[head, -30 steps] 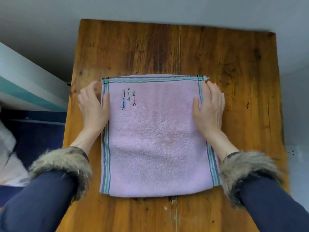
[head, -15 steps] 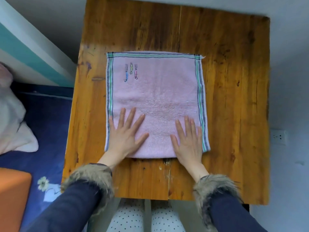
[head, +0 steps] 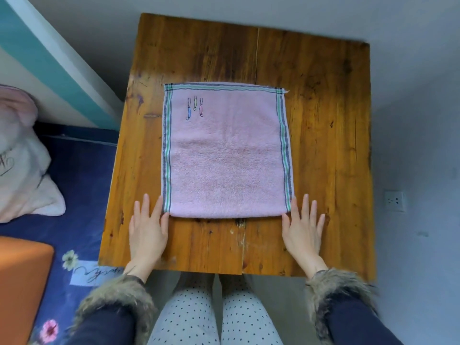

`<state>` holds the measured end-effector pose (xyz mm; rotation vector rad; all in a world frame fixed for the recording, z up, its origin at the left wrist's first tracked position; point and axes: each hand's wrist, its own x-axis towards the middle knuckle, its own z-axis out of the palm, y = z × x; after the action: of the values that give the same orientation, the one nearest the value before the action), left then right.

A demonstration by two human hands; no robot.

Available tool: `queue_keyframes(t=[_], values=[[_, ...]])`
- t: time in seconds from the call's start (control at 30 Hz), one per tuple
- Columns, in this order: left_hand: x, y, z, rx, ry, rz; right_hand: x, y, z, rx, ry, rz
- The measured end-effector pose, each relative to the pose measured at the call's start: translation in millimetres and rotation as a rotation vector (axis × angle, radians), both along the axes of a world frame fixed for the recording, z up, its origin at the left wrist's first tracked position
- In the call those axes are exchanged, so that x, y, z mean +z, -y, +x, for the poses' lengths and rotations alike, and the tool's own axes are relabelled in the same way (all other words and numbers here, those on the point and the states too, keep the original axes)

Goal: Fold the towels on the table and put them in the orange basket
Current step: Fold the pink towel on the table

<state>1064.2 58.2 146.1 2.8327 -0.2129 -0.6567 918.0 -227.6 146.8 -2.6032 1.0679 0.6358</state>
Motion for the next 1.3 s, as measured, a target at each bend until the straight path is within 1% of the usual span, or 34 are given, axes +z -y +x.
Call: queue_keyframes(t=[0.07, 0.1, 0.13, 0.2, 0.23, 0.27, 0.37, 0.5, 0.6, 0.7, 0.8, 0.9, 0.97, 1.07, 1.13, 1.2, 1.3], values=[[8, 8, -2, 0.195, 0.060, -0.074, 6, -3, 2, -0.158, 0.169, 0.051], [10, 12, -2, 0.324, 0.030, -0.108, 8, -3, 4, -0.282, 0.268, 0.104], [9, 16, 0, 0.479, -0.042, -0.163, 9, -2, 9, -0.419, 0.334, 0.178], [7, 24, 4, 0.837, -0.249, -0.349, 11, 1, 20, -0.682, 0.368, 0.342], [6, 28, 6, 0.987, -0.320, -0.431, 7, 4, 24, -0.793, 0.372, 0.405], [4, 29, 8, 1.085, -0.356, -0.483, 5, 7, 29, -0.867, 0.368, 0.449], [-2, 33, 14, 1.212, -0.393, -0.550, -7, 17, 35, -0.944, 0.381, 0.479], [3, 31, 24, 1.263, -0.433, -0.650, -6, 24, 40, -1.127, 0.446, 0.599], [7, 27, 26, 1.312, -0.482, -0.744, -3, 26, 34, -1.234, 0.455, 0.698], [15, 20, 23, 1.242, -0.510, -0.760, 8, 28, 26, -1.281, 0.430, 0.773], [26, 6, 18, 1.082, -0.511, -0.752, 25, 29, 16, -1.249, 0.381, 0.781], [48, -1, 11, 0.868, -0.415, -0.695, 39, 27, 4, -1.145, 0.338, 0.729], [67, 0, 8, 0.690, -0.343, -0.684, 51, 25, -3, -1.089, 0.366, 0.715], [93, 2, 11, 0.452, -0.290, -0.679, 76, 23, -11, -0.950, 0.534, 0.711], [108, 2, 19, 0.301, -0.260, -0.634, 92, 24, -13, -0.825, 0.619, 0.720], [122, 2, 26, 0.192, -0.248, -0.602, 104, 27, -13, -0.720, 0.636, 0.745], [131, -3, 35, 0.092, -0.268, -0.555, 116, 32, -9, -0.541, 0.560, 0.715]])
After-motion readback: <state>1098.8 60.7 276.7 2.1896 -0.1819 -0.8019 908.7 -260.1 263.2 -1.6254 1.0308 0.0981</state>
